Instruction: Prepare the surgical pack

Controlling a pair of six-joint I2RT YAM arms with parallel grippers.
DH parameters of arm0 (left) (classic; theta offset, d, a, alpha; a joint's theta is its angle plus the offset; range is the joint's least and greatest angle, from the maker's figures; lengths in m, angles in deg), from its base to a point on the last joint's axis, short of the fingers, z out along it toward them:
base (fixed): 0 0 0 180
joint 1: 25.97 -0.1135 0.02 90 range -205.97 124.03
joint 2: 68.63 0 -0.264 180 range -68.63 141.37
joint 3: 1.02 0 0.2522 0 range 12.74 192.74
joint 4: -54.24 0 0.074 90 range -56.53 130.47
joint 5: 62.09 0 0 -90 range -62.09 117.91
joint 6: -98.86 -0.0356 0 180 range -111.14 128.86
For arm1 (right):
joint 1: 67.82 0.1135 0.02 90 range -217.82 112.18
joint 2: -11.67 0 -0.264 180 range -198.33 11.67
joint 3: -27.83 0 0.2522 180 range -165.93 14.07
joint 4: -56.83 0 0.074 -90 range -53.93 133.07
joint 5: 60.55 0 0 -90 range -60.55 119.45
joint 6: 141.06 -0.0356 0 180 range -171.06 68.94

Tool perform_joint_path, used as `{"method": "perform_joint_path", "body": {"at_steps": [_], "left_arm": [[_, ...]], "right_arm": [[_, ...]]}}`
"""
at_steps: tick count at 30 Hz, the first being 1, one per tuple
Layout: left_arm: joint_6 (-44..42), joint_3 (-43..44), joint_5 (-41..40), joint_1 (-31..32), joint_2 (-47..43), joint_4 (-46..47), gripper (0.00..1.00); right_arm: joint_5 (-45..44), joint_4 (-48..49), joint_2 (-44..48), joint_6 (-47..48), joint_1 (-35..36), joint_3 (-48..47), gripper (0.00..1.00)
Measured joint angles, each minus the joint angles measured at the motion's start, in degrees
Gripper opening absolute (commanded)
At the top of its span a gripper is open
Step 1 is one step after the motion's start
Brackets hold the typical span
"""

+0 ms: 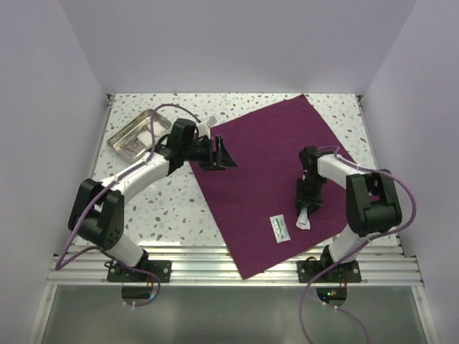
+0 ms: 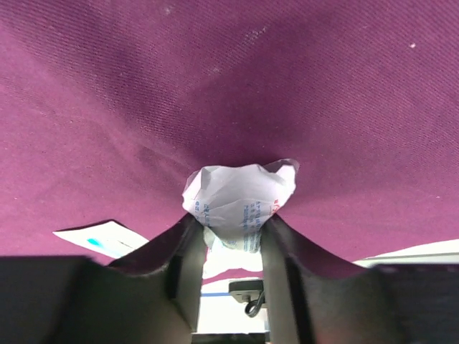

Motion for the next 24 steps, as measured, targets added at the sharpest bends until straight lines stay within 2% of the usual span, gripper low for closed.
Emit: {"method": "perform_joint_path", "body": {"at_steps": [9,14,24], "left_arm": [[3.19,-0.22,2.56,4.83,2.86,6.47,0.69],[5.18,0.63,4.07,8.02,6.67,9.94,0.7],[5.97,9.2,4.98,14.45,13.51,12.26,0.7]], "right_arm": [[1.14,-2.29,2.54,-0.44,0.0,-3.06,0.33],[4.37,-4.74,3.67,-2.29,0.17,-11.47,0.34],[10.8,-5.16,2.99,-7.63,4.09,-24.24,0.33]]}}
